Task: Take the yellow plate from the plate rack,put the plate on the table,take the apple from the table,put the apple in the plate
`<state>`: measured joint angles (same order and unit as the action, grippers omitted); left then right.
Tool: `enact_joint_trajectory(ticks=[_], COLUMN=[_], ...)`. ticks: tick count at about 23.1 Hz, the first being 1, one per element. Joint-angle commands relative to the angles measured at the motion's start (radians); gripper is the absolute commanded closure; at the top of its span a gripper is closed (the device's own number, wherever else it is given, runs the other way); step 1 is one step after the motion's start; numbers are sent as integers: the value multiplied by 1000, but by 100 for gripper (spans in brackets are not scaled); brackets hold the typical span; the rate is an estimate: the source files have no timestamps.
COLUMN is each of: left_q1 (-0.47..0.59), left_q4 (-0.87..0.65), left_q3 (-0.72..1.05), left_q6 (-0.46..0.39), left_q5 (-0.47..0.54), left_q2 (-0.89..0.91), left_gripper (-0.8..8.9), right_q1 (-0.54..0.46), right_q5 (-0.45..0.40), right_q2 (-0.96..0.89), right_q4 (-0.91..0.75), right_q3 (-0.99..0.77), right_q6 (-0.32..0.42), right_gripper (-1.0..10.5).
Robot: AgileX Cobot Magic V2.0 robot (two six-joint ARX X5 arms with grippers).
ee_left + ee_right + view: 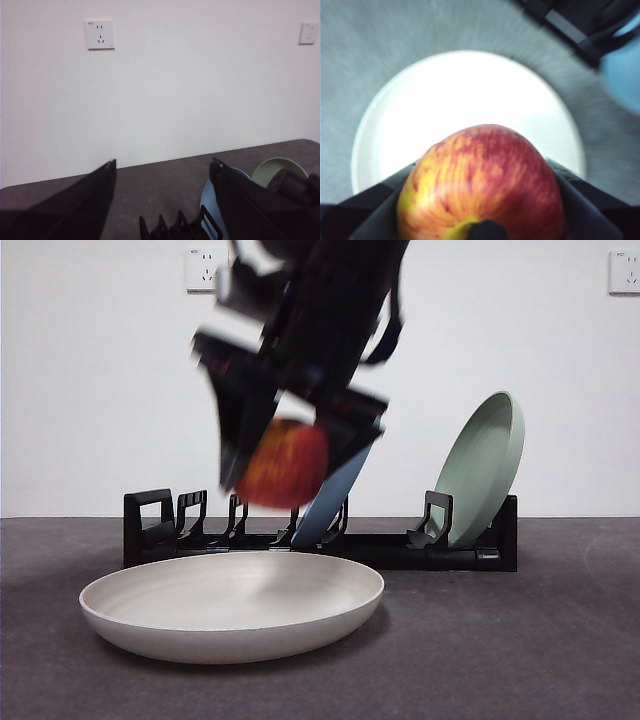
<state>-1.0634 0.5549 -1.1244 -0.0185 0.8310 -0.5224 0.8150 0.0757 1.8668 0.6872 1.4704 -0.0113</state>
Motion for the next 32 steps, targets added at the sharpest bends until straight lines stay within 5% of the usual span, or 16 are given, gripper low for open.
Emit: enact_joint_trajectory(ticks=[1,10,19,32], left_q1=[-2,-2,-2,-2], left_q4=[12,68,114,142], left_q3=[3,3,3,3], left_q6=[-2,27,50,83], left_q5=[-1,-1,-1,-79], left_q2=[2,2,2,-4], left_gripper=[500,500,500,500], right_q1=[27,56,61,63], right_q5=[0,-58,-57,-56], right_q2=[62,185,188,80], right_q4=[-33,-56,-53,-46], right_q3=[5,5,5,7], right_q6=[-8,-6,-16,-17], right_gripper=[963,875,498,503])
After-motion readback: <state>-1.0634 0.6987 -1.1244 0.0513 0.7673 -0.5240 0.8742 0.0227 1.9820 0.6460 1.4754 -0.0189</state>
